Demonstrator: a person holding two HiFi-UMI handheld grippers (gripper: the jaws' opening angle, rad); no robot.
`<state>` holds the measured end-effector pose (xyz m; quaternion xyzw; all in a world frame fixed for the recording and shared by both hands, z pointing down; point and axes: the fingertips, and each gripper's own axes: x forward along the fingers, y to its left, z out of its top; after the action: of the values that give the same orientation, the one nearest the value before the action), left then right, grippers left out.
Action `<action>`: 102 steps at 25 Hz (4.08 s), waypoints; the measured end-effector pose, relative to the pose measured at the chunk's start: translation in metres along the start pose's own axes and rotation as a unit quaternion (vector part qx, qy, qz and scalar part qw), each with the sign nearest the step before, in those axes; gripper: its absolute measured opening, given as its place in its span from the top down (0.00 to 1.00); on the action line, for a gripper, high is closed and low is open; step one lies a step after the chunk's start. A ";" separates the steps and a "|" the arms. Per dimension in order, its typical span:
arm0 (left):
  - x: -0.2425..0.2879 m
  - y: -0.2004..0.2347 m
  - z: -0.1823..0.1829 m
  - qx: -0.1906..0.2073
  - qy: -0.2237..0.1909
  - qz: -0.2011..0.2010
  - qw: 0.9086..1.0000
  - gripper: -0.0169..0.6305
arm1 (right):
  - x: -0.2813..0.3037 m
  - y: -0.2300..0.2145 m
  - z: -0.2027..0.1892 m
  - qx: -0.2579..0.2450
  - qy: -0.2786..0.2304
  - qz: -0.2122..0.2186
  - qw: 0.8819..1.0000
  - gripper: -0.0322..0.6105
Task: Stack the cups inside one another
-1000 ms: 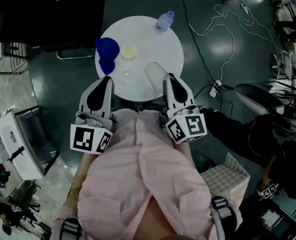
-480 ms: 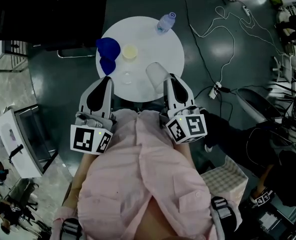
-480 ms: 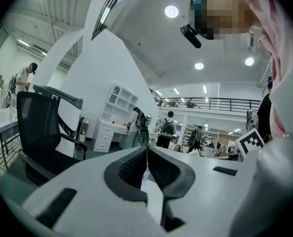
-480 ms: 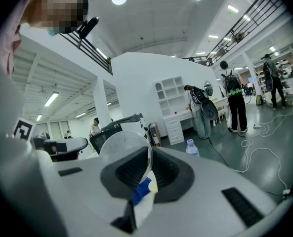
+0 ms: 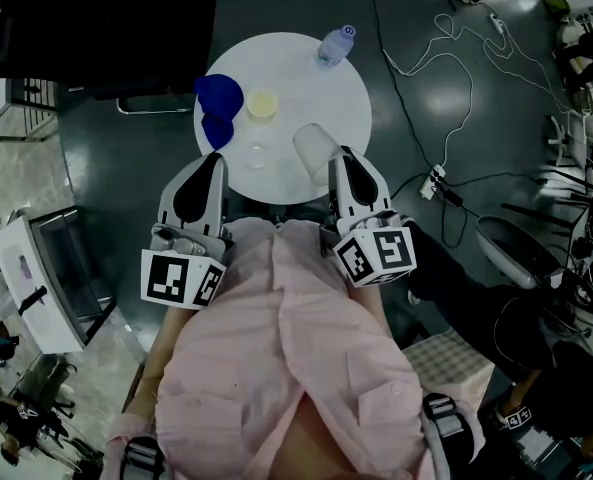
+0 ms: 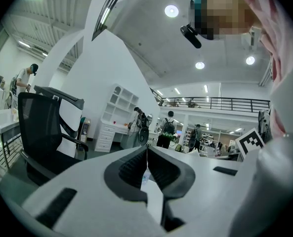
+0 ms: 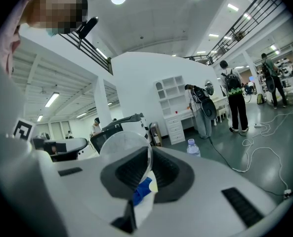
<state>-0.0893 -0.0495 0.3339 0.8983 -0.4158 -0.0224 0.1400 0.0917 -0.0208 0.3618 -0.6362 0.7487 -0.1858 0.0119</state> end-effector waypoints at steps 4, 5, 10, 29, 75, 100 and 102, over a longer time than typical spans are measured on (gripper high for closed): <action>-0.001 0.000 0.000 0.000 -0.001 0.000 1.000 0.95 | 0.002 0.002 -0.002 -0.004 0.005 0.006 1.000 0.89; -0.002 0.001 0.000 0.000 -0.002 0.000 1.000 0.94 | 0.002 0.004 -0.002 -0.006 0.006 0.009 1.000 0.89; -0.003 0.001 0.001 -0.004 -0.004 0.007 1.000 0.95 | 0.013 0.011 -0.005 -0.014 0.035 0.052 0.998 0.89; -0.016 0.015 0.004 -0.014 -0.012 0.034 0.999 0.94 | 0.059 0.016 -0.047 -0.106 0.142 0.101 0.979 0.89; -0.025 0.045 0.002 -0.032 -0.006 0.069 0.997 0.94 | 0.115 0.027 -0.234 -0.241 0.412 0.181 0.860 0.89; -0.027 0.046 0.002 -0.031 -0.003 0.080 0.996 0.95 | 0.121 0.027 -0.266 -0.318 0.435 0.204 0.817 0.89; -0.026 0.046 0.003 -0.031 -0.003 0.079 0.996 0.94 | 0.121 0.029 -0.265 -0.325 0.432 0.210 0.815 0.89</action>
<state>-0.1408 -0.0588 0.3413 0.8577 -0.4852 -0.0265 0.1679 -0.0264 -0.0631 0.6265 -0.2851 0.8089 -0.1800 -0.4816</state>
